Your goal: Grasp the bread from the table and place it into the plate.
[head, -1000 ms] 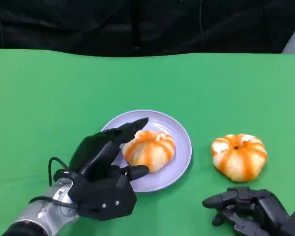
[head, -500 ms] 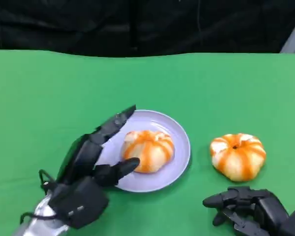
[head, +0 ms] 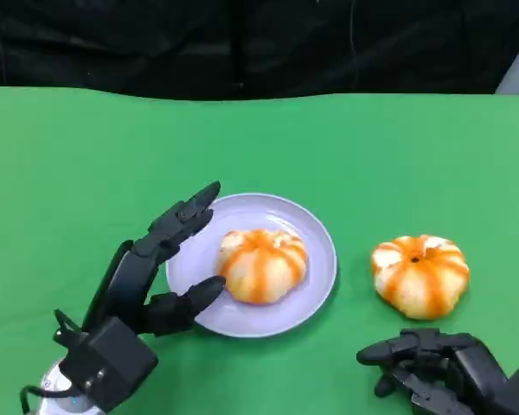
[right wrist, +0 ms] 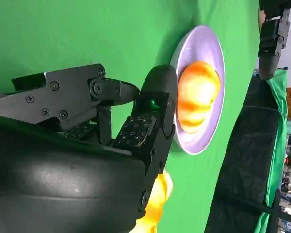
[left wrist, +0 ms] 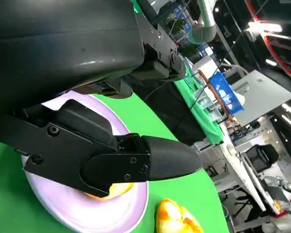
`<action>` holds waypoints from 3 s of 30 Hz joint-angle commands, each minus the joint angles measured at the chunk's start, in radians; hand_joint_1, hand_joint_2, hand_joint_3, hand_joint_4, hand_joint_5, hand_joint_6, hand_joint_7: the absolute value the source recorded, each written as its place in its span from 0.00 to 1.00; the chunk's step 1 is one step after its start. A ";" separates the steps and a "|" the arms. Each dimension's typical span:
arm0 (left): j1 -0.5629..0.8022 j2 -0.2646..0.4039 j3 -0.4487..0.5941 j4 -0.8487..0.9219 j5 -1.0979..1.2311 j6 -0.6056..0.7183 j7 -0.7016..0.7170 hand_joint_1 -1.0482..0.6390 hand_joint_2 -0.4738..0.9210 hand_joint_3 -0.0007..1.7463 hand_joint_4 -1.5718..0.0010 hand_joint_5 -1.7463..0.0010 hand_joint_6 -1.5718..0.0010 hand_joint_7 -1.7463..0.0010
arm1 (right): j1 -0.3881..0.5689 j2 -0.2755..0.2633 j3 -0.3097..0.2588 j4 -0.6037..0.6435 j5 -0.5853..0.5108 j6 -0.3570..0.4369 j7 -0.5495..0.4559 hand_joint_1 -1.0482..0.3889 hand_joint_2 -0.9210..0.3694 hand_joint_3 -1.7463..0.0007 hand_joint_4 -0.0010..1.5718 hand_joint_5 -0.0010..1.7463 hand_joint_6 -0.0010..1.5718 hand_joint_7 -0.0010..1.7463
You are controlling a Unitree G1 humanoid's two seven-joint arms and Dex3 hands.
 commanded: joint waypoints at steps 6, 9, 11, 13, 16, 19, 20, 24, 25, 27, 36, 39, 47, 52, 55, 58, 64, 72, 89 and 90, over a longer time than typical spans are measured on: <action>0.009 -0.002 0.026 -0.013 0.000 -0.011 -0.020 0.09 1.00 0.34 0.70 0.99 0.78 0.99 | -0.003 -0.010 -0.010 0.009 0.009 -0.008 0.000 0.69 0.00 0.77 0.49 0.70 0.70 0.19; 0.010 -0.003 0.028 -0.013 0.001 -0.011 -0.022 0.09 1.00 0.34 0.70 0.99 0.78 1.00 | -0.003 -0.010 -0.010 0.009 0.009 -0.008 0.000 0.69 0.00 0.77 0.49 0.70 0.70 0.19; 0.010 -0.003 0.029 -0.013 0.001 -0.011 -0.022 0.09 1.00 0.34 0.70 0.99 0.78 1.00 | -0.003 -0.010 -0.010 0.009 0.009 -0.008 0.000 0.69 0.00 0.77 0.49 0.70 0.70 0.19; 0.010 -0.004 0.030 -0.013 0.001 -0.011 -0.024 0.09 1.00 0.34 0.70 0.99 0.78 1.00 | -0.003 -0.010 -0.010 0.009 0.009 -0.008 0.000 0.69 0.00 0.77 0.49 0.70 0.70 0.19; 0.025 -0.012 0.038 -0.009 -0.075 -0.039 -0.084 0.09 1.00 0.34 0.70 0.99 0.78 1.00 | -0.002 -0.009 -0.009 0.008 0.008 -0.009 0.000 0.69 0.00 0.77 0.49 0.70 0.70 0.19; 0.082 -0.019 0.055 -0.013 -0.291 -0.100 -0.287 0.10 1.00 0.32 0.70 0.99 0.78 1.00 | 0.001 -0.007 -0.008 -0.002 0.006 -0.005 -0.004 0.68 0.00 0.77 0.49 0.71 0.70 0.19; 0.085 -0.021 0.061 -0.012 -0.317 -0.104 -0.321 0.09 1.00 0.31 0.70 1.00 0.78 1.00 | 0.001 -0.007 -0.008 -0.003 0.006 -0.004 -0.004 0.68 0.00 0.77 0.49 0.71 0.70 0.19; 0.128 -0.019 0.121 -0.009 -0.429 -0.107 -0.431 0.11 1.00 0.31 0.70 0.99 0.78 1.00 | -0.003 -0.011 -0.011 0.005 0.010 -0.007 -0.001 0.68 0.00 0.78 0.49 0.71 0.70 0.19; 0.148 -0.024 0.150 -0.019 -0.493 -0.079 -0.476 0.12 1.00 0.31 0.70 0.99 0.78 1.00 | -0.006 -0.013 -0.012 0.010 0.012 -0.008 0.002 0.68 0.00 0.78 0.48 0.70 0.70 0.19; 0.164 -0.037 0.188 -0.033 -0.580 -0.029 -0.550 0.13 1.00 0.28 0.68 0.99 0.77 1.00 | -0.010 -0.013 -0.014 0.014 0.019 -0.009 0.010 0.68 0.00 0.78 0.49 0.70 0.70 0.19; 0.194 -0.078 0.292 -0.063 -0.670 0.070 -0.696 0.20 1.00 0.26 0.64 0.98 0.75 0.99 | -0.011 -0.015 -0.020 0.020 0.014 -0.018 0.014 0.69 0.00 0.77 0.49 0.68 0.70 0.18; 0.194 -0.087 0.312 -0.067 -0.661 0.078 -0.704 0.20 1.00 0.26 0.64 0.98 0.75 0.99 | -0.012 -0.015 -0.021 0.022 0.015 -0.019 0.015 0.69 0.00 0.77 0.49 0.68 0.70 0.18; 0.215 -0.096 0.339 -0.074 -0.631 0.085 -0.709 0.19 1.00 0.26 0.63 0.98 0.74 0.99 | -0.015 -0.014 -0.026 0.029 0.026 -0.021 0.030 0.69 0.00 0.77 0.50 0.67 0.70 0.18; 0.238 -0.096 0.353 -0.053 -0.589 0.064 -0.688 0.26 1.00 0.24 0.62 0.99 0.73 0.99 | -0.017 -0.019 -0.030 0.035 0.026 -0.020 0.035 0.68 0.00 0.77 0.50 0.67 0.70 0.18; 0.238 -0.094 0.365 -0.035 -0.526 0.026 -0.629 0.35 1.00 0.18 0.59 0.98 0.70 0.99 | -0.019 -0.019 -0.031 0.040 0.026 -0.027 0.037 0.68 0.00 0.78 0.49 0.67 0.69 0.18; 0.236 -0.095 0.370 -0.030 -0.507 0.017 -0.614 0.37 1.00 0.17 0.58 0.98 0.69 0.99 | -0.021 -0.019 -0.033 0.044 0.026 -0.030 0.038 0.68 0.00 0.78 0.49 0.67 0.70 0.18; 0.249 -0.097 0.372 -0.032 -0.426 0.027 -0.493 0.52 1.00 0.13 0.53 0.97 0.63 0.97 | -0.018 -0.019 -0.032 0.038 0.018 -0.030 0.031 0.69 0.00 0.78 0.50 0.67 0.70 0.18; 0.254 -0.098 0.364 -0.046 -0.376 0.059 -0.418 0.67 1.00 0.18 0.52 0.98 0.57 0.97 | -0.022 -0.020 -0.034 0.042 0.023 -0.025 0.036 0.68 0.00 0.78 0.51 0.67 0.70 0.18; 0.232 -0.058 0.333 0.025 -0.291 -0.030 -0.380 0.70 0.79 0.59 0.45 0.16 0.39 0.33 | -0.017 -0.021 -0.037 0.044 0.030 -0.033 0.046 0.68 0.00 0.78 0.51 0.66 0.71 0.17; 0.232 -0.058 0.330 0.026 -0.291 -0.033 -0.381 0.69 0.78 0.60 0.45 0.14 0.41 0.30 | -0.016 -0.021 -0.038 0.044 0.031 -0.033 0.048 0.68 0.00 0.78 0.51 0.66 0.71 0.17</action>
